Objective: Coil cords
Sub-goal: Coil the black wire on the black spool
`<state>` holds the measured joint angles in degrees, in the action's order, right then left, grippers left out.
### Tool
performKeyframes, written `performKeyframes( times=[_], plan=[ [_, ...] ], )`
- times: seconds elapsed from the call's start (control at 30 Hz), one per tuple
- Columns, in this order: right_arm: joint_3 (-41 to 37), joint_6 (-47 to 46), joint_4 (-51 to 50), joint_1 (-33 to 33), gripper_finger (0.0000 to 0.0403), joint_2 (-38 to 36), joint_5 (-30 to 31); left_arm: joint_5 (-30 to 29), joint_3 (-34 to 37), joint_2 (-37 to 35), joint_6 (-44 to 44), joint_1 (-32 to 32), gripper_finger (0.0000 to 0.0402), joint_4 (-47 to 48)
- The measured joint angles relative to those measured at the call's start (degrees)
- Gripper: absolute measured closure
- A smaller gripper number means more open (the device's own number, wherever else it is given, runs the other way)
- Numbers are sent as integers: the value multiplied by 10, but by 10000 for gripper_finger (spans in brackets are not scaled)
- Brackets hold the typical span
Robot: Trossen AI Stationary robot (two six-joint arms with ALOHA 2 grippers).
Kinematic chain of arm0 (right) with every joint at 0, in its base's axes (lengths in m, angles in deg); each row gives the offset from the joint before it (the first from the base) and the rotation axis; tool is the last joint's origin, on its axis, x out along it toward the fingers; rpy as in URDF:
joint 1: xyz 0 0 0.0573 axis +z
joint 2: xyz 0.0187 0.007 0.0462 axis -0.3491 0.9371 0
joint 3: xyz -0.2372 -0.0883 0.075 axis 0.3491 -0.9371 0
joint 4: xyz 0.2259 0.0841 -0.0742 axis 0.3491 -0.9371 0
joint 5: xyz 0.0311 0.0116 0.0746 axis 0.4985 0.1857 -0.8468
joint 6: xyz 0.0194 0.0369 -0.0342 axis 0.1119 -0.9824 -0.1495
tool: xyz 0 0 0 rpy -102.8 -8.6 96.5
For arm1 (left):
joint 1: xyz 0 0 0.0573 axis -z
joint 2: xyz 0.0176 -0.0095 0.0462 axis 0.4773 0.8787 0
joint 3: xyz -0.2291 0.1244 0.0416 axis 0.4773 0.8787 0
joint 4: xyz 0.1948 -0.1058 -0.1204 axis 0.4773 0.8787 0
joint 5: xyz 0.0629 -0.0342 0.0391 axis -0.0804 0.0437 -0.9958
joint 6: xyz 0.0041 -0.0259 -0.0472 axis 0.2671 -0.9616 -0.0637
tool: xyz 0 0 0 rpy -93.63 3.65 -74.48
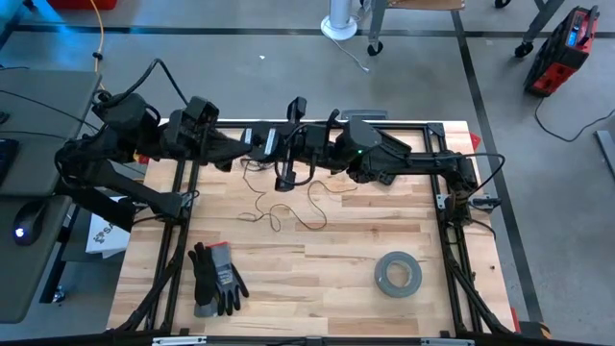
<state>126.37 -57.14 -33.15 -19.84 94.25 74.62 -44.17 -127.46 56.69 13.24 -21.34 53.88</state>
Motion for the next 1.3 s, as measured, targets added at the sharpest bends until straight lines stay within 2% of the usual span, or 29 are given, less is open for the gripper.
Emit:
performKeyframes(
  times=[0.17,0.33,0.43,0.6,0.67,0.77,0.83,1.13,1.2,1.3],
  plan=[
    [0,14,-2,-12,403,0,-3,26,0,-18,2,0,401,50],
    [0,25,-3,-31,403,0,5,12,1,-39,40,0,401,130],
    [0,29,-4,-42,403,-1,6,-17,2,-50,89,1,401,169],
    [0,29,-58,-53,403,-5,5,-71,1,-76,240,0,401,251],
    [0,34,-95,-58,403,-13,3,-85,1,-83,267,-1,401,275],
    [0,37,-157,-66,403,-28,22,-91,1,-89,255,-6,401,306],
    [0,34,-217,-72,403,-41,32,-87,1,-95,243,-9,401,307],
    [0,-30,-478,-96,403,-96,7,-86,1,-98,255,-9,401,293],
    [0,-81,-503,-105,399,-104,-34,-92,1,-99,283,-9,401,292],
    [1,-202,-510,-124,373,-112,-146,-105,1,-100,324,-11,401,292]
  ],
)
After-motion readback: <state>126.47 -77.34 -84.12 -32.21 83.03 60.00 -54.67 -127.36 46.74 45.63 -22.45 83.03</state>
